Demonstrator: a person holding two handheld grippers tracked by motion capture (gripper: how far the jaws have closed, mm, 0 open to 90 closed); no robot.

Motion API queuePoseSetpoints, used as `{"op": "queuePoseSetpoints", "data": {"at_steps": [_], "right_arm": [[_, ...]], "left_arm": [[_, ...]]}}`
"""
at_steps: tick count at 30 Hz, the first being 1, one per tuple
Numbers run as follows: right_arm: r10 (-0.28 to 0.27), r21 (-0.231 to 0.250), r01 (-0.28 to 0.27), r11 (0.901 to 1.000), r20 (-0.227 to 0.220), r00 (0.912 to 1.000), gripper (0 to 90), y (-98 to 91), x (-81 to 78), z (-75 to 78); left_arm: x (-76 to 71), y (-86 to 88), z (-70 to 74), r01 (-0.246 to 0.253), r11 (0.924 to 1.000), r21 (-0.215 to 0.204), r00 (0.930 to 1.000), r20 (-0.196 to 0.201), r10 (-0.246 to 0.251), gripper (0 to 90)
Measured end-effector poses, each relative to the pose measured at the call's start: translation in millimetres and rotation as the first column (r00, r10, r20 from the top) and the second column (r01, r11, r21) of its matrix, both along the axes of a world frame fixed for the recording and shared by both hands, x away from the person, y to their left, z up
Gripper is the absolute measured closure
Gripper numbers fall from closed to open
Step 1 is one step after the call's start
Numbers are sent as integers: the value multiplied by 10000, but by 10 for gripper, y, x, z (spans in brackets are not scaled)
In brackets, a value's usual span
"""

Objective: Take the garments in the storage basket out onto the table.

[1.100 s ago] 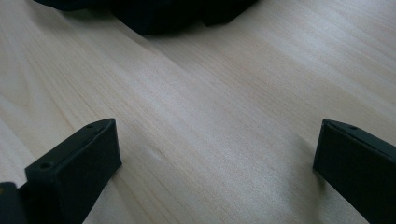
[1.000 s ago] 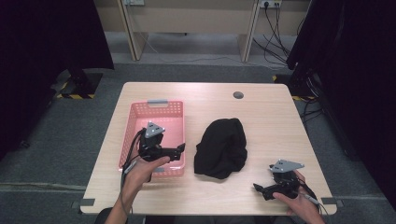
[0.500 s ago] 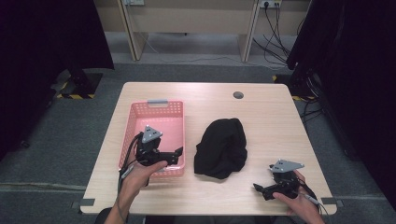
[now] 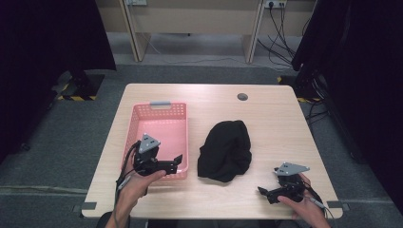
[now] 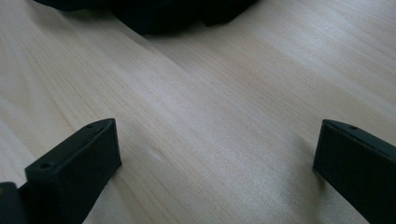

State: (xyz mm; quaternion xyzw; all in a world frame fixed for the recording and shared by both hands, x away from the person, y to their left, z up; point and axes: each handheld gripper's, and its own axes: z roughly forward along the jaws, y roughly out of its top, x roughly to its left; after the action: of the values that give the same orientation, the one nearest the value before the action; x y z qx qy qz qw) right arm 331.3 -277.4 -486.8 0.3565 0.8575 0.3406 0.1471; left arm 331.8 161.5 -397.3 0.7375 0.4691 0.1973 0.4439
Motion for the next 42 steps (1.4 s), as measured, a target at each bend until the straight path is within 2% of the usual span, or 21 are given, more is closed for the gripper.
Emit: {"op": "queuePoseSetpoints", "data": {"at_steps": [42], "right_arm": [[-11,1,11,10000,-7,10000,8,0,-1,0]], "left_arm": [[-397,42,-107,427,9990,-157,9990,164,-424,39]]}}
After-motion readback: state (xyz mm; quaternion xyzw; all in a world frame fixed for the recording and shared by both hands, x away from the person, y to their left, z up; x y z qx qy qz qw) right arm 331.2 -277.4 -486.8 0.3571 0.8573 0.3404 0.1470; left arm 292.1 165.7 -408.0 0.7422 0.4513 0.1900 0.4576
